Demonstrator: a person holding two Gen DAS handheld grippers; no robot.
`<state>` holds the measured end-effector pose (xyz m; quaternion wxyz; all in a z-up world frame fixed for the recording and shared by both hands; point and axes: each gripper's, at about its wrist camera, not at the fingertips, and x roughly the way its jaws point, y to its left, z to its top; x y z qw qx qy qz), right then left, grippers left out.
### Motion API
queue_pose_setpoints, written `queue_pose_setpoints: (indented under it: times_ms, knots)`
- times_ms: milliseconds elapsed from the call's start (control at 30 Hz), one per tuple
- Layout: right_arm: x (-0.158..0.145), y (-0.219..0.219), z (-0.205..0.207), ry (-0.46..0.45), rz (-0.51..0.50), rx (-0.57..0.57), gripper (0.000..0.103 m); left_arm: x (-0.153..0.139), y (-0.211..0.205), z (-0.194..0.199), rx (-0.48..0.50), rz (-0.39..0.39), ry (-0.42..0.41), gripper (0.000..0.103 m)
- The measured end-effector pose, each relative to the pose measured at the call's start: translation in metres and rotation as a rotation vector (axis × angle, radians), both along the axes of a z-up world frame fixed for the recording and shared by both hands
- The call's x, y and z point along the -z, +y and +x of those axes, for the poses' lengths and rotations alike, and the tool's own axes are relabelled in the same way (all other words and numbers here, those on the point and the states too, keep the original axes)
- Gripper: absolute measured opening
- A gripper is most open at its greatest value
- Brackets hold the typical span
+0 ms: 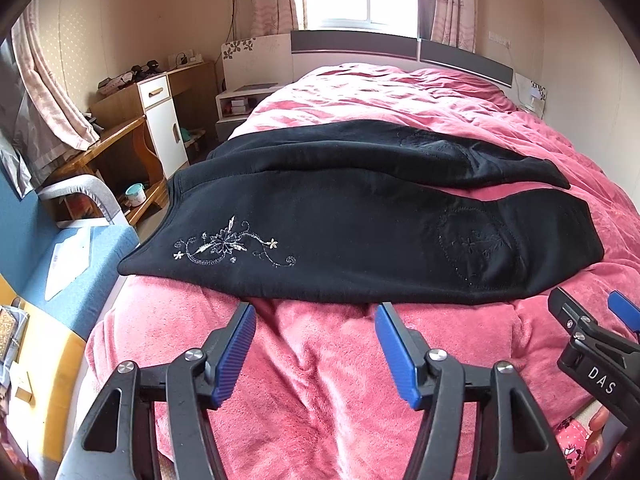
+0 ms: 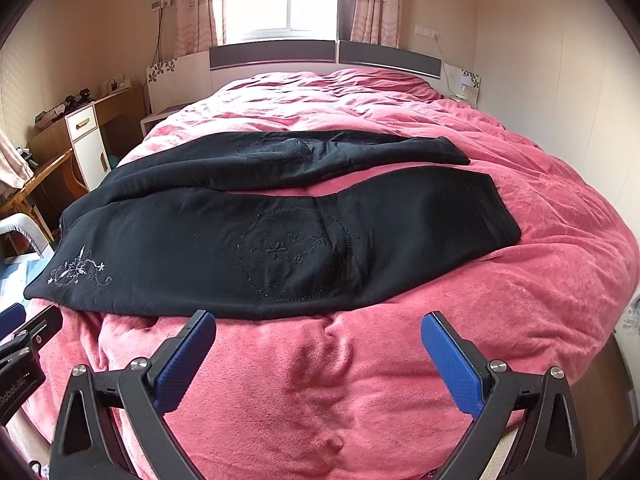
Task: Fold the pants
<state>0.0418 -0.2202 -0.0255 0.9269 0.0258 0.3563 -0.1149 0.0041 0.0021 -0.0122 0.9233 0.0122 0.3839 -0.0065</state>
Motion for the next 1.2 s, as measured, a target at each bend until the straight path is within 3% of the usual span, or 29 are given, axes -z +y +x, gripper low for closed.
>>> queue_pose_setpoints:
  times_ms: [233, 400, 500, 1067, 1167, 1200]
  knots:
    - [0.004, -0.005, 0.002, 0.009, -0.007, 0.008, 0.103, 0.008, 0.002, 0.005, -0.018, 0.007, 0.038, 0.063]
    - [0.012, -0.014, 0.008, 0.026, -0.019, 0.021, 0.103, 0.021, 0.009, 0.015, -0.028, -0.032, 0.134, 0.063]
    - [0.018, -0.026, 0.012, 0.041, -0.013, 0.045, 0.103, 0.031, 0.010, 0.020, -0.040, 0.007, 0.165, 0.063]
    - [0.044, -0.040, 0.021, 0.110, -0.021, 0.069, 0.103, 0.049, 0.014, 0.033, -0.075, 0.069, 0.185, 0.063]
    - [0.047, -0.043, 0.024, 0.119, -0.017, 0.069, 0.103, 0.054, 0.015, 0.038, -0.047, 0.031, 0.213, 0.063]
    - [0.049, -0.045, 0.026, 0.123, -0.013, 0.067, 0.103, 0.058, 0.019, 0.041, -0.031, -0.022, 0.248, 0.063]
